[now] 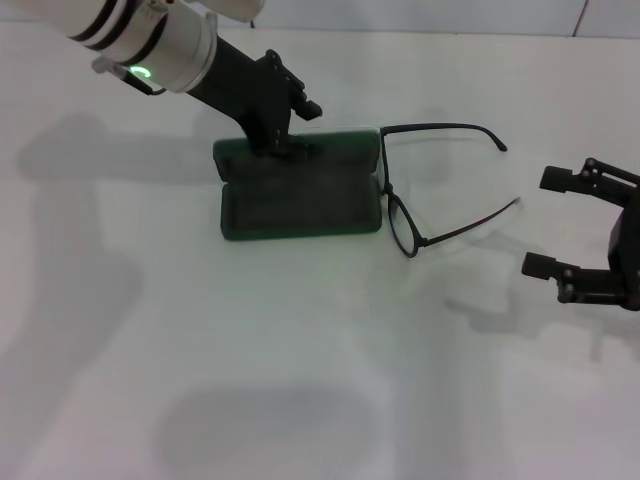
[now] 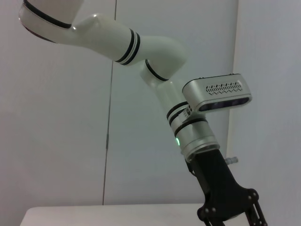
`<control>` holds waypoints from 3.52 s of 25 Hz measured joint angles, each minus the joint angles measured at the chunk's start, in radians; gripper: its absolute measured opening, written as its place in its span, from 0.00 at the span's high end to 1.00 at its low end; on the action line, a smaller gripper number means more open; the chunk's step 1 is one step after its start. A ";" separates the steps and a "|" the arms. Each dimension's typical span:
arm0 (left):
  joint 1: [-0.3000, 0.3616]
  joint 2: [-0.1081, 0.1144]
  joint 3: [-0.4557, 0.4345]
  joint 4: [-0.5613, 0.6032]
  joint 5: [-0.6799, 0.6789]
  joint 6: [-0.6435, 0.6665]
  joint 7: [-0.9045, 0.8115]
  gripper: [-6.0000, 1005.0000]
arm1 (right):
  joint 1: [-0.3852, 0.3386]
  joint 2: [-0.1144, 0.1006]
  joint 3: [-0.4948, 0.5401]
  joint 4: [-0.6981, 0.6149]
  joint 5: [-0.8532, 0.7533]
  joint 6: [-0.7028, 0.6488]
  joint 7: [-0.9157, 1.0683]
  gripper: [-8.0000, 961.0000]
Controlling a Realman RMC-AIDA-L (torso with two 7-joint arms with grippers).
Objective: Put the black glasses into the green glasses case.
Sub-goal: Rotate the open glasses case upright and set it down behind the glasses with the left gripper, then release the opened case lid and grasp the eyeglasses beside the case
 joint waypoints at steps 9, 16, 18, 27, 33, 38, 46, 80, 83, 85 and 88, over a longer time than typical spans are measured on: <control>0.056 0.005 0.000 -0.060 -0.320 0.106 -0.052 0.53 | 0.018 0.004 0.029 -0.019 -0.002 0.069 0.107 0.10; 0.135 0.001 0.000 0.052 -0.489 0.104 -0.185 0.50 | 0.165 -0.013 0.021 -0.278 -0.298 0.210 0.788 0.10; 0.164 0.001 0.000 0.107 -0.527 0.104 -0.170 0.50 | 0.232 -0.025 0.022 -0.323 -0.385 0.224 0.989 0.10; 0.217 0.004 -0.002 0.129 -0.592 0.123 -0.125 0.49 | 0.539 -0.016 0.022 -0.319 -0.823 0.244 1.493 0.11; 0.215 0.008 0.000 0.124 -0.611 0.138 -0.123 0.48 | 0.590 0.074 0.018 -0.319 -1.011 0.276 1.532 0.17; 0.202 0.013 0.000 0.119 -0.600 0.139 -0.129 0.47 | 0.657 0.104 0.011 -0.285 -1.132 0.283 1.596 0.25; 0.195 0.032 0.000 0.062 -0.717 0.145 -0.139 0.46 | 0.731 0.102 0.017 -0.218 -1.138 0.284 1.667 0.25; 0.378 0.050 0.000 0.001 -1.049 0.101 -0.029 0.28 | 0.754 0.123 -0.389 -0.064 -0.920 0.628 1.785 0.32; 0.379 0.050 0.000 0.001 -1.040 0.096 -0.022 0.28 | 0.751 0.123 -0.406 -0.070 -0.927 0.633 1.785 0.38; 0.375 0.047 0.000 0.001 -1.034 0.079 -0.012 0.28 | 0.744 0.123 -0.411 -0.073 -0.928 0.637 1.785 0.42; 0.367 0.043 0.000 0.006 -1.028 0.052 0.003 0.28 | 0.736 0.123 -0.412 -0.073 -0.942 0.637 1.785 0.46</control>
